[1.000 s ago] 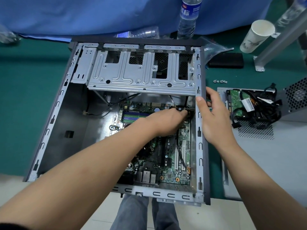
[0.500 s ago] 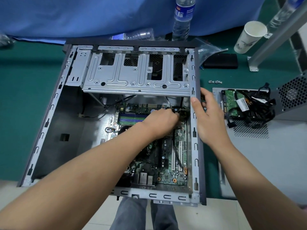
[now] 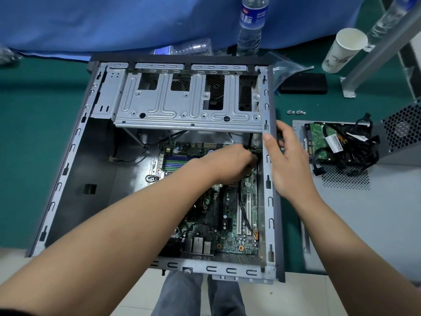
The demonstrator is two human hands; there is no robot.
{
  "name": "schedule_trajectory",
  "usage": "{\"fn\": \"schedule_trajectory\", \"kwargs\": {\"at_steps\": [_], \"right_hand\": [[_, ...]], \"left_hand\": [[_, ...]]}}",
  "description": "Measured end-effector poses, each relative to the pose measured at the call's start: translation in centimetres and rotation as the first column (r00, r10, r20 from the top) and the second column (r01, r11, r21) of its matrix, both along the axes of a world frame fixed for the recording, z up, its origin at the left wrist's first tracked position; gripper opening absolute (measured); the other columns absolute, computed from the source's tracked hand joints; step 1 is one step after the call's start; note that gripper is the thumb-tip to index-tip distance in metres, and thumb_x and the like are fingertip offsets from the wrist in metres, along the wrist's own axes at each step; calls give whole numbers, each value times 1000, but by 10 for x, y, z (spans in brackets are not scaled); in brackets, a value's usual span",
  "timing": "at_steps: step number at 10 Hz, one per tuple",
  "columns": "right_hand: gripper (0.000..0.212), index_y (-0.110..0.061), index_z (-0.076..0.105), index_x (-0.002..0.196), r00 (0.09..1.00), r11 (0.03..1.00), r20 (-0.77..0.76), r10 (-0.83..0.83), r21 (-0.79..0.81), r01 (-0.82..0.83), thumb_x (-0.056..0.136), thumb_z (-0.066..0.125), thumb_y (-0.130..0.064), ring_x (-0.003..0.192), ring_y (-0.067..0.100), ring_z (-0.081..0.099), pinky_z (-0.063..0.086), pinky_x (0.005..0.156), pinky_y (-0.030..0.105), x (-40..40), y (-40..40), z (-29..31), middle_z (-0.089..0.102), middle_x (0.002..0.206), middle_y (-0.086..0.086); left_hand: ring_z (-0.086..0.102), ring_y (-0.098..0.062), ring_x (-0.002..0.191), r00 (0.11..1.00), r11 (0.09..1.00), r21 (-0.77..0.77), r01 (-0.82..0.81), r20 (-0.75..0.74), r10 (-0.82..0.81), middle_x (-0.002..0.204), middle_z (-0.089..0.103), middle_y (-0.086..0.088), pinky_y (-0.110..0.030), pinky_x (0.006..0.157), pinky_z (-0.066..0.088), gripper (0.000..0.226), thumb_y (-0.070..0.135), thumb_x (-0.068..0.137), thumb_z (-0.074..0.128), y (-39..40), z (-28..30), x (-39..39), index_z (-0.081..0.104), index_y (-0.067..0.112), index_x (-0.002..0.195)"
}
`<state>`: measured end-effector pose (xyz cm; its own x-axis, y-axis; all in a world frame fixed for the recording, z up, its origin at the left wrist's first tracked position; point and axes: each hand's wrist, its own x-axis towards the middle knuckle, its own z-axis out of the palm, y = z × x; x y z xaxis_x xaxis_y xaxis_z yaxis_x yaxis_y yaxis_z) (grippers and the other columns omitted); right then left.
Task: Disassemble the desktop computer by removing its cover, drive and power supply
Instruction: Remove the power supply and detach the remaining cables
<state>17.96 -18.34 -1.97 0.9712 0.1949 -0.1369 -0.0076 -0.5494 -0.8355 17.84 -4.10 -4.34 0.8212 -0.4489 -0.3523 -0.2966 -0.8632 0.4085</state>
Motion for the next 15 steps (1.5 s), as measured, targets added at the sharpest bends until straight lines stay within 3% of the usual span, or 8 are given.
{"fn": "schedule_trajectory", "kwargs": {"at_steps": [1,4,6,8,10,11,12,15], "right_hand": [[45,-19,40,140,1000,1000,0,-1,2,1,98,43,-36,122,17,49,37,105,39,0,0,-1,51,135,0],[46,-20,39,140,1000,1000,1,6,14,-6,98,42,-37,123,16,48,37,105,40,-1,-1,0,51,136,-1],[46,-20,39,140,1000,1000,0,6,12,-6,98,42,-36,123,15,48,37,105,39,-1,0,1,50,136,-1],[46,-20,39,140,1000,1000,-2,1,8,-1,98,42,-37,123,16,48,37,105,40,-1,0,1,50,136,0],[45,-20,39,140,1000,1000,3,-1,5,1,98,42,-36,123,16,48,37,105,39,-1,0,1,50,136,0],[45,-20,39,140,1000,1000,0,-5,3,5,98,42,-36,122,16,48,37,105,39,-1,0,1,51,135,-1],[45,-21,40,140,1000,1000,-3,-8,2,8,98,42,-37,121,15,49,38,104,38,-1,0,1,51,134,-2],[44,-22,39,140,1000,1000,-1,-9,7,9,98,42,-37,121,15,49,38,104,39,-1,0,1,51,133,-1]], "left_hand": [[55,-32,69,999,998,-45,-43,18,43,71,55,-12,-38,65,48,19,16,93,49,0,0,-1,56,6,78],[60,-39,94,991,988,81,-132,9,132,101,61,-20,-37,67,44,29,31,97,48,0,-12,-8,50,5,112],[60,-39,91,994,996,-30,-89,-61,87,99,63,-22,-47,76,49,24,5,92,45,2,-7,-6,48,2,116],[60,-35,81,990,990,-33,-139,30,140,89,63,-20,-35,63,42,21,21,97,49,-3,-5,-4,60,3,98],[61,-39,90,982,979,86,-185,58,180,96,62,-20,-35,62,36,35,34,100,45,-8,-9,-6,58,4,109],[60,-40,96,989,989,35,-141,-38,143,105,61,-21,-41,72,47,26,22,98,47,-3,-12,-8,46,5,118],[59,-38,96,989,992,-40,-119,-97,115,107,62,-20,-47,78,49,23,11,94,46,3,-11,-11,44,4,117],[60,-39,90,961,961,-76,-267,49,271,97,63,-20,-36,69,46,23,26,95,51,-3,-9,-9,59,5,98]]}}
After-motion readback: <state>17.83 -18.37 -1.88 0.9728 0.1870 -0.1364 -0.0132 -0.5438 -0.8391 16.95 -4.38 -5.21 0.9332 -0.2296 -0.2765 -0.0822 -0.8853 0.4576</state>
